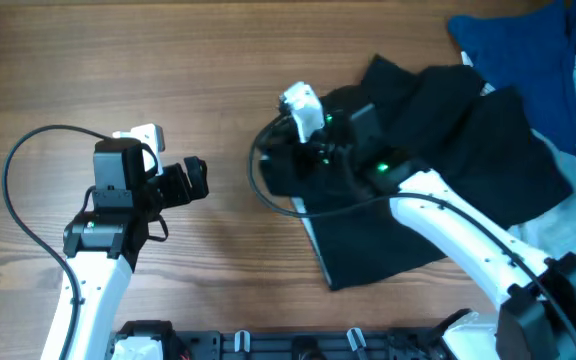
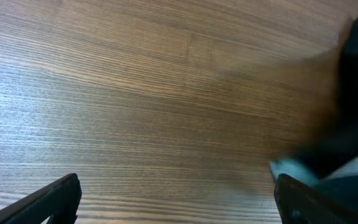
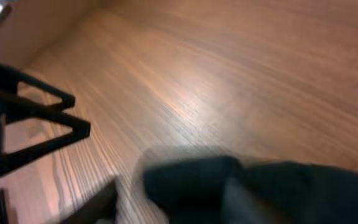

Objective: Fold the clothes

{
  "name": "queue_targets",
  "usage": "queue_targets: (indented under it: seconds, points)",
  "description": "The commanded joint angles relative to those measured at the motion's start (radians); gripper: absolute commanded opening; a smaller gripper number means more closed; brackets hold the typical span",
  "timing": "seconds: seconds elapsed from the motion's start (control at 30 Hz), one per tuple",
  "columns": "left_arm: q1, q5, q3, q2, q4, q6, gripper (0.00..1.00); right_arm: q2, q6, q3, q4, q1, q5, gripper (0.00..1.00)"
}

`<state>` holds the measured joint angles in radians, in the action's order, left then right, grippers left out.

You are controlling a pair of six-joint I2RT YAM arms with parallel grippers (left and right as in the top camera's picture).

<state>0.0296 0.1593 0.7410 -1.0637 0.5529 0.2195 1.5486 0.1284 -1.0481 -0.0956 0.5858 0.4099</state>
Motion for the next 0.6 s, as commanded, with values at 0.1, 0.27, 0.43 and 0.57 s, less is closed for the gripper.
queue_targets:
  seconds: [0.1,0.27,0.43,0.57]
  points:
    - [-0.005,0.202,0.016,-0.003,-0.05,0.047,1.0,-0.193,0.283,-0.018,-0.293,-0.189,-0.436,1.0]
    - [0.1,0.226,0.016,-0.109,-0.177,0.081,0.98,-0.359,0.29,-0.018,-0.602,-0.414,-0.481,1.0]
    - [0.301,0.226,0.016,-0.398,-0.326,0.241,0.75,-0.375,0.293,-0.018,-0.67,-0.463,-0.48,1.0]
    - [0.376,0.226,0.016,-0.563,-0.443,0.312,0.71,-0.375,0.294,-0.018,-0.673,-0.463,-0.479,1.0]
